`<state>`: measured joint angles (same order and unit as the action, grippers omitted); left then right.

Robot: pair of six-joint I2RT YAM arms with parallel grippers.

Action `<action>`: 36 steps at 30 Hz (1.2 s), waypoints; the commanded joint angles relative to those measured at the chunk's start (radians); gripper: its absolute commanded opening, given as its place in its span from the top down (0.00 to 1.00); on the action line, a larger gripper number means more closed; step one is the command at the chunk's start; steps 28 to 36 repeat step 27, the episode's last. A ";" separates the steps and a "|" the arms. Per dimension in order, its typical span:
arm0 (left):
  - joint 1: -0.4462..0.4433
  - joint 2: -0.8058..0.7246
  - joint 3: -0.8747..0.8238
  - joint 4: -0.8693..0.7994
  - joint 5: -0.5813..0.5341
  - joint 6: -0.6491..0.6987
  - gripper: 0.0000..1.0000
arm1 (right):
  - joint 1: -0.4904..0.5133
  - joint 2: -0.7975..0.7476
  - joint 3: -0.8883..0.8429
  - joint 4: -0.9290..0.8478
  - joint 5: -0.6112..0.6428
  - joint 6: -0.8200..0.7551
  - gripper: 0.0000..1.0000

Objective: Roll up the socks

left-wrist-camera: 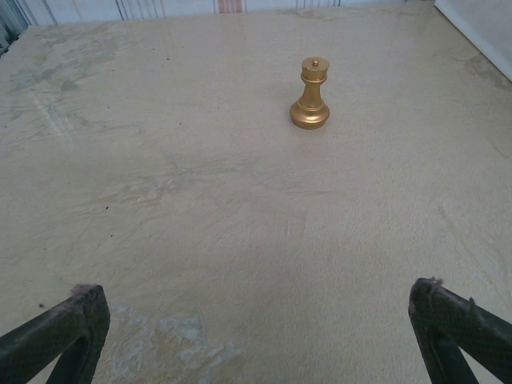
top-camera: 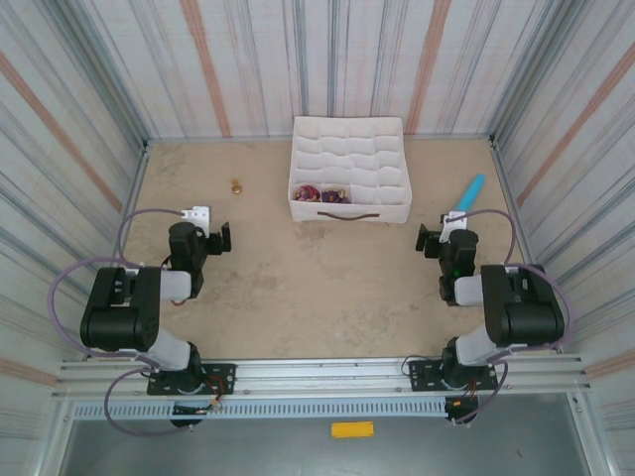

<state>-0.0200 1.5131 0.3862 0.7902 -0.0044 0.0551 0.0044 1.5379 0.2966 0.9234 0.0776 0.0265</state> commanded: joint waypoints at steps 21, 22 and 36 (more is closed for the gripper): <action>-0.001 -0.004 0.023 -0.002 0.019 0.014 0.01 | -0.059 0.010 0.101 -0.094 -0.131 0.060 0.01; 0.000 -0.003 0.023 -0.002 0.019 0.014 0.01 | -0.058 0.009 0.101 -0.094 -0.131 0.060 0.01; -0.001 -0.003 0.023 -0.001 0.020 0.014 0.01 | -0.056 0.007 0.099 -0.091 -0.101 0.068 0.01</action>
